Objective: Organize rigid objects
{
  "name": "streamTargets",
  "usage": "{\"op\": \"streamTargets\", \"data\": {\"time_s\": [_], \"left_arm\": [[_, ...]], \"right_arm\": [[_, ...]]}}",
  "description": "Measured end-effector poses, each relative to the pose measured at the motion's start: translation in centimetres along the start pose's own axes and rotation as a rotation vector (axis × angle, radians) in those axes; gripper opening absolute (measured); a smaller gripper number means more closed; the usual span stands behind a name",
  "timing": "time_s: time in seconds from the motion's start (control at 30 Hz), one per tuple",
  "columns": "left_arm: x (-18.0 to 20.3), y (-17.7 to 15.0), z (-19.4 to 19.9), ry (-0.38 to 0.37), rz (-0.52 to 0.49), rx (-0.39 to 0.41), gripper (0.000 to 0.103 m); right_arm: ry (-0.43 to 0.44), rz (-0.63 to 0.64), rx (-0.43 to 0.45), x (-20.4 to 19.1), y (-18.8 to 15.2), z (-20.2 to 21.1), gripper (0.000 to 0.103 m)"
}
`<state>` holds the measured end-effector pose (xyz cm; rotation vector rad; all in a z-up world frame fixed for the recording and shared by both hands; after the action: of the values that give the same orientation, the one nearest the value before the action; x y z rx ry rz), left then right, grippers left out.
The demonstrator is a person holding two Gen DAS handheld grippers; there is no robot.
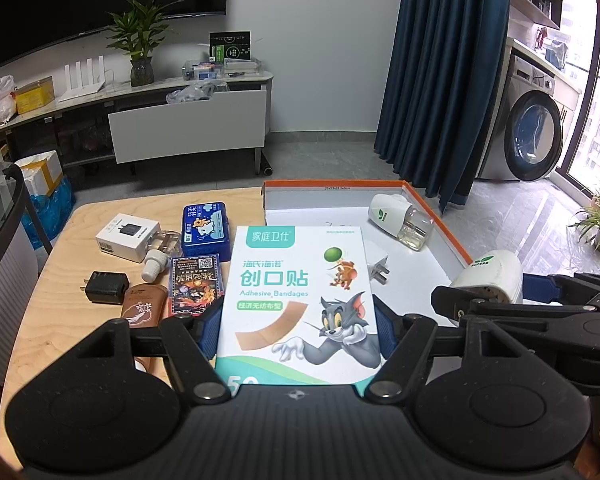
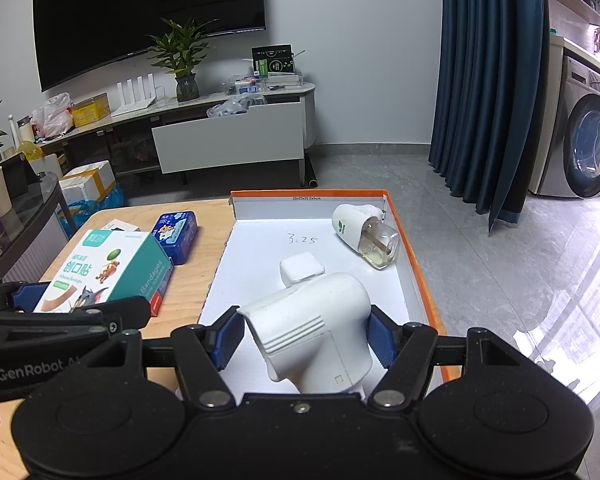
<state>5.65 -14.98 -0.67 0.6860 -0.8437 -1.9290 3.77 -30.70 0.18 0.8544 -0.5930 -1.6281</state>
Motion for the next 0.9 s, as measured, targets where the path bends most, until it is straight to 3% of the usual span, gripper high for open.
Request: {"op": "streamTargets", "data": {"time_s": [0.9], "left_arm": [[-0.1,-0.4,-1.7,-0.002,0.001,-0.028,0.072]], "right_arm": [[-0.02,-0.029,-0.025,2.0,0.5,-1.7,0.079]]}}
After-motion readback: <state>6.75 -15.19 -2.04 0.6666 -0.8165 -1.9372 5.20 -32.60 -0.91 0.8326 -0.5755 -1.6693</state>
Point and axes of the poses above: each gripper's, at about its wrist camera, not at the fingertips, and z roughly against the way its jaws point, x to its right, y to its top, the point moved 7 cm from there along -z, roughly the way its jaws point, and after that the axes turned 13 degrees about -z, right-handed, at the moved point
